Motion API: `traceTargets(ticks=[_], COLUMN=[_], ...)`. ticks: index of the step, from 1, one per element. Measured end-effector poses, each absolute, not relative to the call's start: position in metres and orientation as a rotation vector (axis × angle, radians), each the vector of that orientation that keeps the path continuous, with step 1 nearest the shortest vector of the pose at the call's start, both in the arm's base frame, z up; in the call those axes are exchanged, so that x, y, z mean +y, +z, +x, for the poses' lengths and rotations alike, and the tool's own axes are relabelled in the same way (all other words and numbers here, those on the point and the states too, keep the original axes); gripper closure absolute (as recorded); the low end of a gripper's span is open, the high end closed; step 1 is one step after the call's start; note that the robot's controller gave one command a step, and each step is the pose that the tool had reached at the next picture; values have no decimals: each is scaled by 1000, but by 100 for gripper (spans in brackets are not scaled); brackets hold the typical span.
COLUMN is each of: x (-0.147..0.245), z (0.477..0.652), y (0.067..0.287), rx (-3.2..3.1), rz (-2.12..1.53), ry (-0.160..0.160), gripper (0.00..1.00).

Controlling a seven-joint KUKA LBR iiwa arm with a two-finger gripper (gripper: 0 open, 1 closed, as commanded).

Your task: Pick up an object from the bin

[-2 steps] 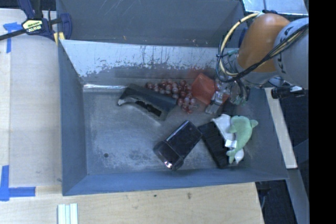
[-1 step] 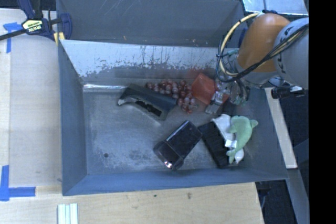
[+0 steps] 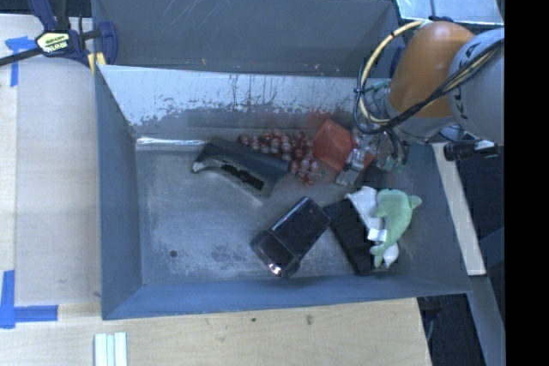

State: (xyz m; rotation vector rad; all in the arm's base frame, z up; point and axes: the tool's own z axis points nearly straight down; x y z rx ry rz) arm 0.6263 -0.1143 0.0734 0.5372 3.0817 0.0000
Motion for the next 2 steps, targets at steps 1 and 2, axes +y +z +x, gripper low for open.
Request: traceTargets(ticks=[1,2], x=[-114,-115], z=[626,626], y=[81,90], rx=[3082,3079], rz=[537,535], ry=[-1,-1], gripper=[100,100])
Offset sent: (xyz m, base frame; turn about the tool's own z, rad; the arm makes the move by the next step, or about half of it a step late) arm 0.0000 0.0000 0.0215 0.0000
